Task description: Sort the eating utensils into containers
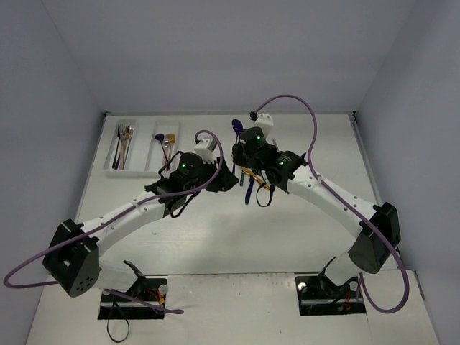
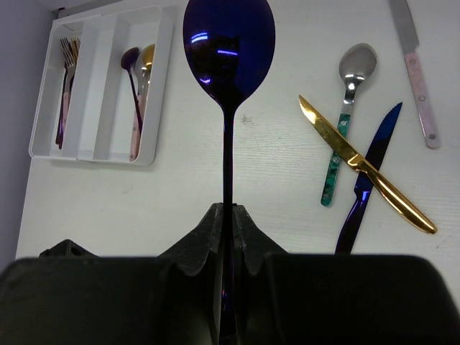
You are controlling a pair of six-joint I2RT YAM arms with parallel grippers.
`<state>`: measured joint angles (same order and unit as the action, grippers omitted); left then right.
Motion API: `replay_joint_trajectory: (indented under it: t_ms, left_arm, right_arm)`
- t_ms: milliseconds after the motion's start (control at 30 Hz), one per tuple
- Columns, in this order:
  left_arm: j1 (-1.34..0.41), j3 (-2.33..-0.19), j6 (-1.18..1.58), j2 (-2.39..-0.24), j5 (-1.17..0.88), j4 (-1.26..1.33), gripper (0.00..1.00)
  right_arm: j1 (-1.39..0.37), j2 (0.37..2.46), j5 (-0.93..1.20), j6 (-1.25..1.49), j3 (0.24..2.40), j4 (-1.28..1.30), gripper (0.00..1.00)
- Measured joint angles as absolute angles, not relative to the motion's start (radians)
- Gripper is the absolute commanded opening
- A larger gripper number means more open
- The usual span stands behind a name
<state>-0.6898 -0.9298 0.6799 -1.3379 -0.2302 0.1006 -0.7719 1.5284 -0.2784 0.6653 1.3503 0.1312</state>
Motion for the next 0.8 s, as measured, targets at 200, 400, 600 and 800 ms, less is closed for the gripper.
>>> replay_joint_trajectory:
  t_ms: [200,400,600,800]
  left_arm:
    - [-0.698,-0.930,0.695,-1.347,-0.233,0.126,0.04]
    - [-0.700,-0.923,0.703,-1.347,-0.231,0.146,0.00]
    - [-0.700,-0.902,0.703,-1.345,-0.225,0.174,0.00]
    - [-0.683,-0.852,0.709,-1.332,-0.207,0.190,0.00]
  right_arm:
    - [-0.785,1.528,-0.282,0.689,1.325,0.109,0.00]
    - [-0.785,1.527,-0.285,0.707,1.302,0.077,0.05]
    - [-0.787,1.527,-0.283,0.706,1.288,0.071,0.44]
    - [-0.786,1.527,-0.291,0.701,1.282,0.071,0.62]
